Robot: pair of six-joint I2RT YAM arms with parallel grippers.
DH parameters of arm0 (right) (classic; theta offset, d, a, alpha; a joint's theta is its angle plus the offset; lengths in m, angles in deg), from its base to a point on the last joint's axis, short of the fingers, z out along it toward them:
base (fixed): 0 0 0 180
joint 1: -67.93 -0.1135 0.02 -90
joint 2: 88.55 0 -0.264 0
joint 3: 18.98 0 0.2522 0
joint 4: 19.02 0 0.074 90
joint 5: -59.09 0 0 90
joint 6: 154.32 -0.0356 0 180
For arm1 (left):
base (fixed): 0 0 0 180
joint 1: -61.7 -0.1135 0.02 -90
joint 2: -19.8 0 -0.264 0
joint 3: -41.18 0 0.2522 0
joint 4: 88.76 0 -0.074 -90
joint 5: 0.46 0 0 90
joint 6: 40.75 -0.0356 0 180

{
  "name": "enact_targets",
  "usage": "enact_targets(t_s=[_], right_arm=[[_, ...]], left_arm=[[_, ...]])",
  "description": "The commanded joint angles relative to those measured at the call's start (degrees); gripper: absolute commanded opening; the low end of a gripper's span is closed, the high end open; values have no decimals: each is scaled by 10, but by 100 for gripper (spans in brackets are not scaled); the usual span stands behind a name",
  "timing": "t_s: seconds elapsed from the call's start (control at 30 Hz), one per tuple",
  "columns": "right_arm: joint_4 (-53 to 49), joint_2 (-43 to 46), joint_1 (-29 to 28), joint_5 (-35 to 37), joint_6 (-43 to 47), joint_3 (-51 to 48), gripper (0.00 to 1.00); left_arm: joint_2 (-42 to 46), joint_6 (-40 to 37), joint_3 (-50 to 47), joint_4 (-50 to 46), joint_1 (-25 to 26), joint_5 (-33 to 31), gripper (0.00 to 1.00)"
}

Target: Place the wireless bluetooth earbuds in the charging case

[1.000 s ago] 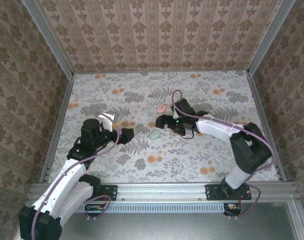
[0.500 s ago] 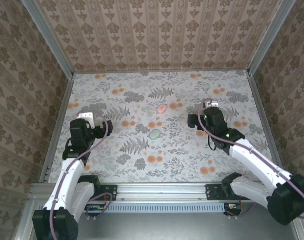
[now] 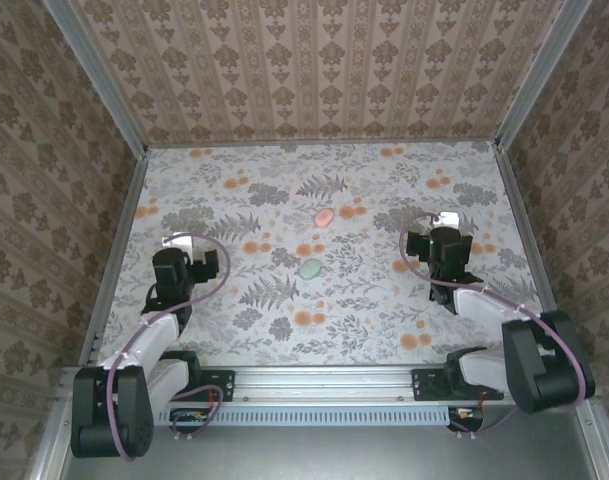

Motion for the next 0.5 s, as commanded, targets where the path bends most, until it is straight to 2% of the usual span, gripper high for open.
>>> enact_targets(t_s=[0.0,0.23,0.37,0.4,0.47], right_arm=[[98,-31,15,-41,17,13,100],[249,-71,74,-119,14,-29,100],[350,-154,84,-122,2,-48,100],[355,-158,84,-133,8,-45,100],[291,-148,84,-137,8,-22,100]], left_arm=[[-29,-24,-6,119,-5,-12,100],[-126,-53,-9,269,-8,10,100],[-200,-50,6,346,-9,44,100],[-222,-53,14,347,-9,52,100],[-249,-58,24,358,-8,60,100]])
